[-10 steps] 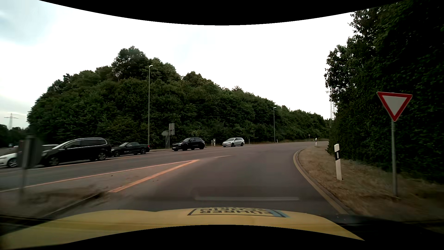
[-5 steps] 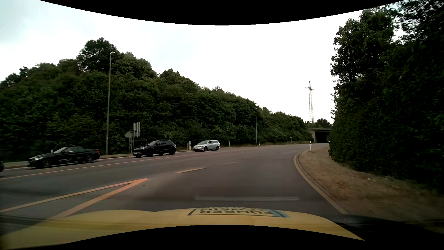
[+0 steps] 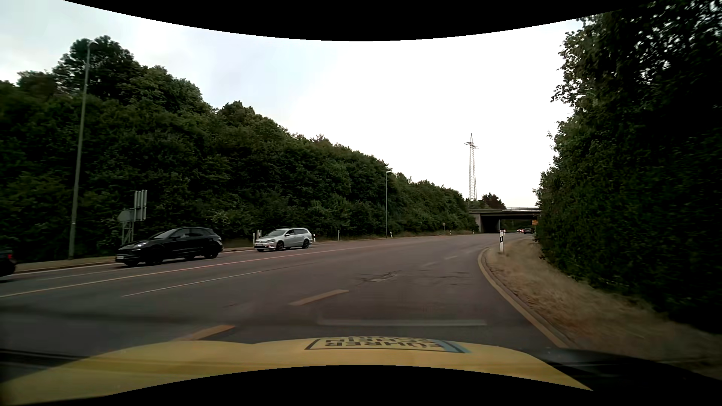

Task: Follow the waypoints while adhering to traffic rules and regulations

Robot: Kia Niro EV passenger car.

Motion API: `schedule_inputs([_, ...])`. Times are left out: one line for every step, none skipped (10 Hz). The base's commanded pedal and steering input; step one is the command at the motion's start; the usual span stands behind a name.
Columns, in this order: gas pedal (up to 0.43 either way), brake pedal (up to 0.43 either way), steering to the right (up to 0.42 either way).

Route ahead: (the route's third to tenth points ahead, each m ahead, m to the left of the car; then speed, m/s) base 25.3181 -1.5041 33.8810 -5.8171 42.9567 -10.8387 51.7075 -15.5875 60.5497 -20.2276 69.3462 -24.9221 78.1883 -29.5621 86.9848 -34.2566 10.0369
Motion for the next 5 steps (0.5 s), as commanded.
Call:
schedule_inputs([0.13,0.0,0.096])
schedule_inputs([0.13,0.0,0.097])
schedule_inputs([0.13,0.0,0.098])
schedule_inputs([0.138,0.0,0.099])
schedule_inputs([0.138,0.0,0.098])
